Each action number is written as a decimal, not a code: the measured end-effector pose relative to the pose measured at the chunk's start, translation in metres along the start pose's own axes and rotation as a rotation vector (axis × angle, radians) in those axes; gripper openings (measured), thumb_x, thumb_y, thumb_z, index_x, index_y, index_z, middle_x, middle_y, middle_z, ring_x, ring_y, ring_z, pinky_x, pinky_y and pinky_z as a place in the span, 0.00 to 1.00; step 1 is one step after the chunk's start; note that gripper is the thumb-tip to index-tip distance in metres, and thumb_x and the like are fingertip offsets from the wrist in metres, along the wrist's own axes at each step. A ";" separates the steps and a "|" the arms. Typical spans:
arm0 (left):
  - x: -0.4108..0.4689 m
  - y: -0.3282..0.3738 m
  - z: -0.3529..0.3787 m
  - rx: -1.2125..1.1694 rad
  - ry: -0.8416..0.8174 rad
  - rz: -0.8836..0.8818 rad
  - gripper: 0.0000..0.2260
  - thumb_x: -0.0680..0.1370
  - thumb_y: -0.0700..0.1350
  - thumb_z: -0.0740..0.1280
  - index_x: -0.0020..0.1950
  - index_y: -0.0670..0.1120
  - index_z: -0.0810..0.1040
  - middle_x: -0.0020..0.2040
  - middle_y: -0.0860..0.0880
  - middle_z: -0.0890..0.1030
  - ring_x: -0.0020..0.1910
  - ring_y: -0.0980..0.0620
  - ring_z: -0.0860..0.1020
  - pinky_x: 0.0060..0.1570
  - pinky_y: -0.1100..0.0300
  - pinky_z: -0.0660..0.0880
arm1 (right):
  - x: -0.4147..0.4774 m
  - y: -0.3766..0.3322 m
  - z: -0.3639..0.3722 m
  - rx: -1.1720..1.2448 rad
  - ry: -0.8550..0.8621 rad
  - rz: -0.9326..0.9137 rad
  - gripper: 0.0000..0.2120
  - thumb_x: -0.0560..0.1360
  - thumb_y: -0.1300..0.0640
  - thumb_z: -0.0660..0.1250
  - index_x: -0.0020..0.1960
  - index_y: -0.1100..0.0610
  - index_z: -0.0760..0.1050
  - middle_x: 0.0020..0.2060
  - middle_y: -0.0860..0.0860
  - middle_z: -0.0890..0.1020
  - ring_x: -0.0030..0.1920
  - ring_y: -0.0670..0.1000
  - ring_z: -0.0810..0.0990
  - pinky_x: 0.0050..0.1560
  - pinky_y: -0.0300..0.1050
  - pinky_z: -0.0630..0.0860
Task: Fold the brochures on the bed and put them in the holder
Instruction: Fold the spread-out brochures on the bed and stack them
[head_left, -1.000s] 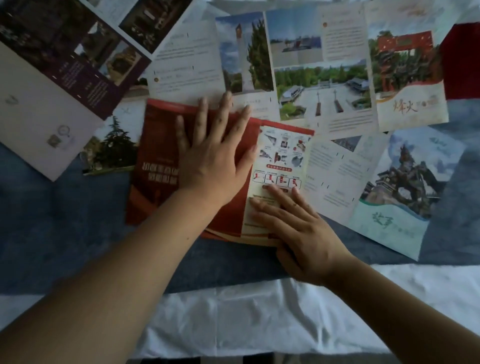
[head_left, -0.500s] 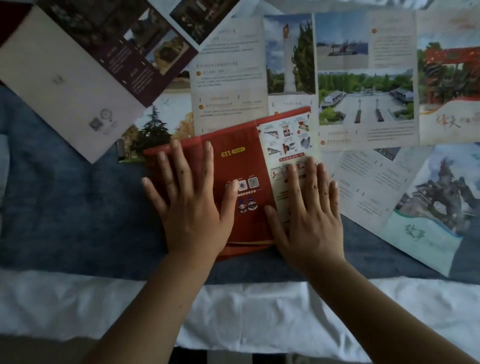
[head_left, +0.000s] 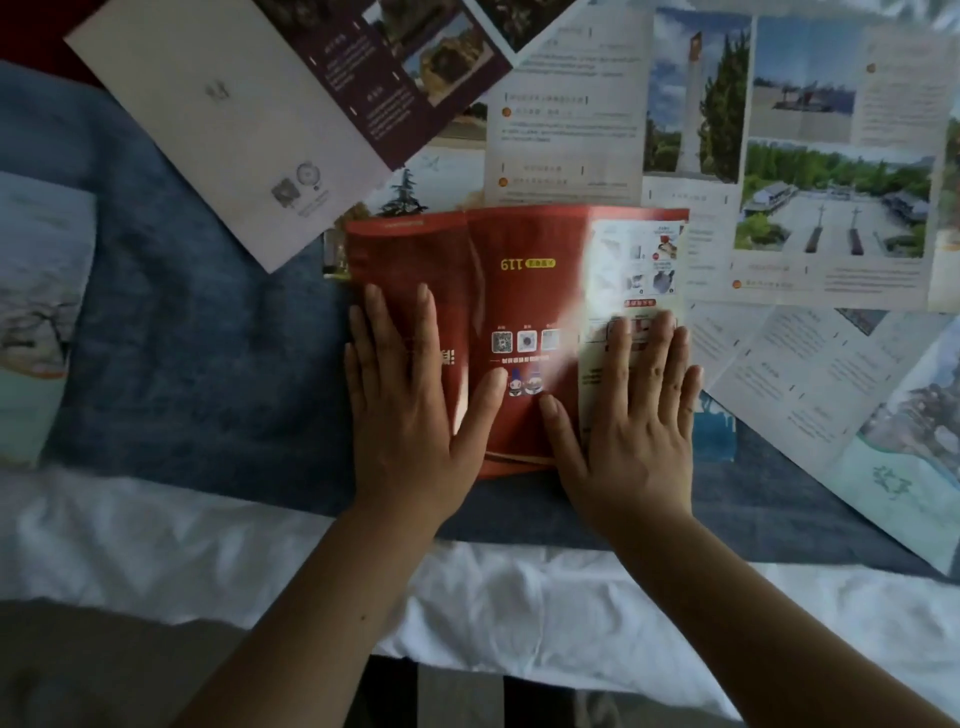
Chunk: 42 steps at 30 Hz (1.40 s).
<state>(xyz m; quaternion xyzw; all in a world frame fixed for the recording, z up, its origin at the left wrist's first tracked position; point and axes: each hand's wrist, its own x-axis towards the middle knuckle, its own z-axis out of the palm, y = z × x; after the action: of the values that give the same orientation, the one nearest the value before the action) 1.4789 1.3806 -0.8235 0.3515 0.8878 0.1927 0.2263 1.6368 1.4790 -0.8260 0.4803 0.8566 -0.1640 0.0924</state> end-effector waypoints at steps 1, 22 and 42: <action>0.000 -0.001 -0.002 -0.038 0.003 0.003 0.40 0.80 0.72 0.50 0.85 0.53 0.41 0.84 0.43 0.39 0.83 0.46 0.38 0.81 0.48 0.39 | 0.000 -0.003 0.001 -0.004 -0.003 -0.005 0.44 0.80 0.28 0.42 0.84 0.56 0.36 0.82 0.61 0.36 0.82 0.60 0.34 0.81 0.62 0.39; 0.002 -0.025 -0.012 -0.113 0.029 -0.005 0.49 0.76 0.72 0.62 0.85 0.50 0.40 0.83 0.39 0.37 0.83 0.42 0.36 0.80 0.41 0.38 | 0.018 -0.010 -0.002 0.034 0.066 -0.074 0.37 0.81 0.29 0.50 0.83 0.49 0.54 0.84 0.56 0.44 0.83 0.59 0.40 0.81 0.65 0.42; -0.012 0.007 -0.018 -0.217 -0.020 0.104 0.38 0.81 0.61 0.59 0.85 0.50 0.46 0.85 0.45 0.42 0.83 0.47 0.38 0.81 0.44 0.37 | 0.004 -0.014 0.002 0.145 0.053 -0.210 0.37 0.84 0.42 0.58 0.84 0.58 0.48 0.84 0.56 0.44 0.83 0.56 0.39 0.82 0.56 0.44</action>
<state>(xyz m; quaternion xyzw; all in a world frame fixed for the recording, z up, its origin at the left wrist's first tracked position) 1.4805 1.3735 -0.8020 0.3723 0.8401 0.2955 0.2614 1.6227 1.4751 -0.8264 0.3976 0.8902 -0.2217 0.0170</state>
